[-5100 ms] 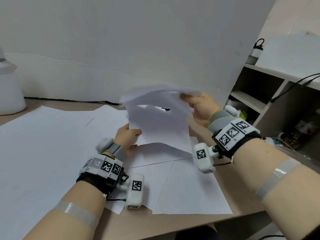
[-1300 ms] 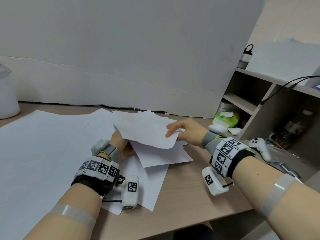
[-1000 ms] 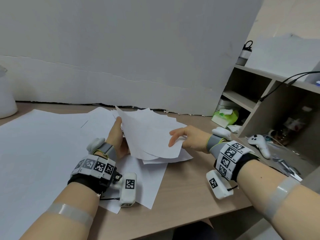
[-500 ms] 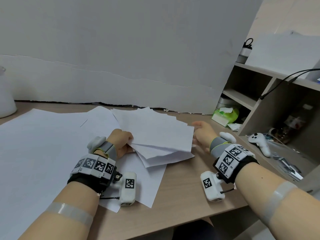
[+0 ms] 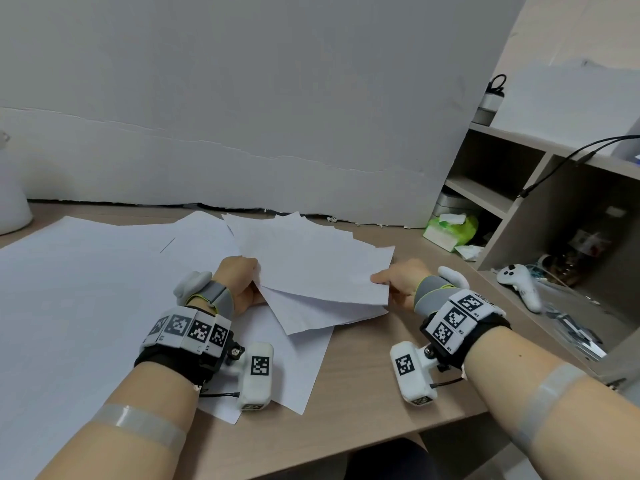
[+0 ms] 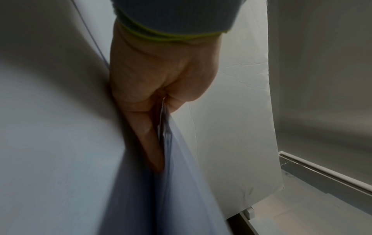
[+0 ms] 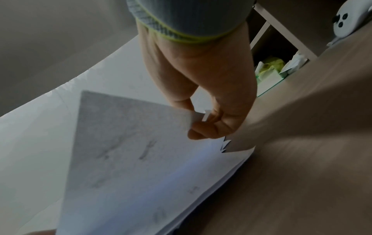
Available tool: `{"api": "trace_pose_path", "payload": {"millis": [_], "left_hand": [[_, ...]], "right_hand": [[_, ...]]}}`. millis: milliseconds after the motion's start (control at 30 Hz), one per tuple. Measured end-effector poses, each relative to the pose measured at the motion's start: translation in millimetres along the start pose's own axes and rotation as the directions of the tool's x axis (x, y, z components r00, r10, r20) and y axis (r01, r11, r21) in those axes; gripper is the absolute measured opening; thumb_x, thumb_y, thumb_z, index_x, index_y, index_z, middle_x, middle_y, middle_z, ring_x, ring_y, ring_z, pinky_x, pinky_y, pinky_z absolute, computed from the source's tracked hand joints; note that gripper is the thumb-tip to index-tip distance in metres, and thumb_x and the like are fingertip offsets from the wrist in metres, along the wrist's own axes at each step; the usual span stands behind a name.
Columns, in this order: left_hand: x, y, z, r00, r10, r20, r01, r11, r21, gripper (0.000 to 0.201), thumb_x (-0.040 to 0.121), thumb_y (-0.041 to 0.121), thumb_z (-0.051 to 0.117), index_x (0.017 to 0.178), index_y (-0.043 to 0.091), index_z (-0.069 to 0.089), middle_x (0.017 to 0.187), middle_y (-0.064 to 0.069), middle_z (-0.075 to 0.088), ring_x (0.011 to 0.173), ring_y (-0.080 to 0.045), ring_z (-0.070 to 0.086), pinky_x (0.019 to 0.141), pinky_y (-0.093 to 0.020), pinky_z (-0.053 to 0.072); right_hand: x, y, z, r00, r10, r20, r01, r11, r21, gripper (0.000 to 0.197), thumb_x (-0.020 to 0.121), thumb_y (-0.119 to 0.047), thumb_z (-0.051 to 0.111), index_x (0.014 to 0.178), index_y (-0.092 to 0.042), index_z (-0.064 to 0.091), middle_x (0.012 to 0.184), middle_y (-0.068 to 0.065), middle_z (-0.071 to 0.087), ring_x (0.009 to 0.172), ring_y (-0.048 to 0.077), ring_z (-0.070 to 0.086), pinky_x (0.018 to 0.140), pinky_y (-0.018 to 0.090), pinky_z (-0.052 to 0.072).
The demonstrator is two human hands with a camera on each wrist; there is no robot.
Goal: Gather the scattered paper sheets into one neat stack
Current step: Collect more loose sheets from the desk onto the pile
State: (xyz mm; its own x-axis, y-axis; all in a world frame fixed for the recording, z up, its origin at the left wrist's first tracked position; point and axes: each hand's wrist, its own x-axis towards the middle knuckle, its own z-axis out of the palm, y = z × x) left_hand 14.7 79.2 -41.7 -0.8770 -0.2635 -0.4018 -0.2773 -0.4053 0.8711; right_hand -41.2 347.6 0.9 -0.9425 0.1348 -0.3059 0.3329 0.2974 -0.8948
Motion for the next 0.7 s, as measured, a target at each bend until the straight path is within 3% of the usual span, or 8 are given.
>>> {"api": "trace_pose_path", "payload": {"millis": [100,200,300,367,533,633,700], "left_hand": [[-1.5,-0.9,1.3,1.000,0.006,-0.014,-0.006,1.000,0.029,0.015,0.096,-0.005,0.041,0.093,0.004,0.052,0.098,-0.021,0.061,0.084,-0.036,0.063,0.060,-0.044,0.060],[-5.9,-1.6,3.2,1.000,0.010,0.002,-0.010,1.000,0.009,0.014,0.101,0.004,0.041,0.106,0.002,0.054,0.101,-0.021,0.064,0.080,-0.036,0.065,0.053,-0.045,0.060],[-8.7,-1.5,3.7,0.999,0.016,0.051,-0.016,1.000,-0.008,0.023,0.105,0.023,0.047,0.111,0.004,0.057,0.102,-0.019,0.068,0.083,-0.035,0.068,0.060,-0.045,0.057],[-10.3,-0.3,2.7,0.997,0.003,0.078,-0.004,1.000,0.018,0.025,0.102,0.027,0.053,0.112,0.004,0.060,0.105,-0.020,0.071,0.085,-0.036,0.070,0.062,-0.045,0.059],[-5.8,-1.8,1.6,0.998,0.005,0.068,-0.011,0.997,0.083,0.029,0.094,0.006,0.061,0.120,-0.005,0.058,0.112,-0.026,0.070,0.095,-0.041,0.071,0.071,-0.047,0.061],[-2.3,-3.2,0.0,0.999,0.009,0.053,-0.014,0.995,0.099,0.027,0.092,-0.004,0.058,0.119,-0.010,0.057,0.110,-0.028,0.069,0.093,-0.043,0.070,0.070,-0.048,0.061],[0.9,-4.5,-1.5,0.999,0.019,0.041,-0.024,0.993,0.112,0.029,0.091,-0.009,0.056,0.119,-0.007,0.057,0.112,-0.027,0.068,0.098,-0.045,0.069,0.076,-0.053,0.060]], "right_hand": [[2.3,-3.0,-0.1,0.982,-0.186,-0.043,0.180,0.975,-0.129,0.020,0.084,0.009,0.066,0.098,-0.004,0.068,0.102,0.018,0.071,0.090,0.031,0.069,0.088,0.045,0.057],[2.3,-7.2,1.7,0.941,-0.339,0.004,0.332,0.919,-0.214,0.023,0.088,0.006,0.058,0.091,-0.015,0.068,0.099,0.011,0.072,0.088,0.030,0.068,0.085,0.042,0.057],[4.6,-14.7,5.2,0.913,-0.404,0.058,0.405,0.881,-0.243,0.025,0.092,0.001,0.056,0.098,-0.019,0.068,0.098,0.005,0.071,0.089,0.028,0.068,0.086,0.040,0.056],[8.5,-20.3,9.9,0.904,-0.413,0.110,0.428,0.872,-0.239,0.026,0.091,0.000,0.057,0.095,-0.024,0.069,0.099,0.006,0.072,0.093,0.031,0.069,0.091,0.043,0.056],[18.8,-33.0,26.5,0.879,-0.436,0.195,0.460,0.882,-0.102,0.029,0.093,0.009,0.053,0.113,-0.008,0.065,0.103,0.017,0.068,0.092,0.030,0.066,0.096,0.044,0.053],[25.2,-34.6,38.5,0.883,-0.416,0.216,0.443,0.892,-0.095,0.028,0.092,0.006,0.057,0.113,-0.012,0.064,0.092,0.010,0.068,0.084,0.027,0.066,0.089,0.040,0.054],[29.1,-32.9,43.2,0.893,-0.383,0.237,0.416,0.902,-0.112,0.028,0.092,0.003,0.059,0.117,-0.009,0.064,0.092,0.007,0.066,0.083,0.024,0.066,0.085,0.035,0.055]]}}
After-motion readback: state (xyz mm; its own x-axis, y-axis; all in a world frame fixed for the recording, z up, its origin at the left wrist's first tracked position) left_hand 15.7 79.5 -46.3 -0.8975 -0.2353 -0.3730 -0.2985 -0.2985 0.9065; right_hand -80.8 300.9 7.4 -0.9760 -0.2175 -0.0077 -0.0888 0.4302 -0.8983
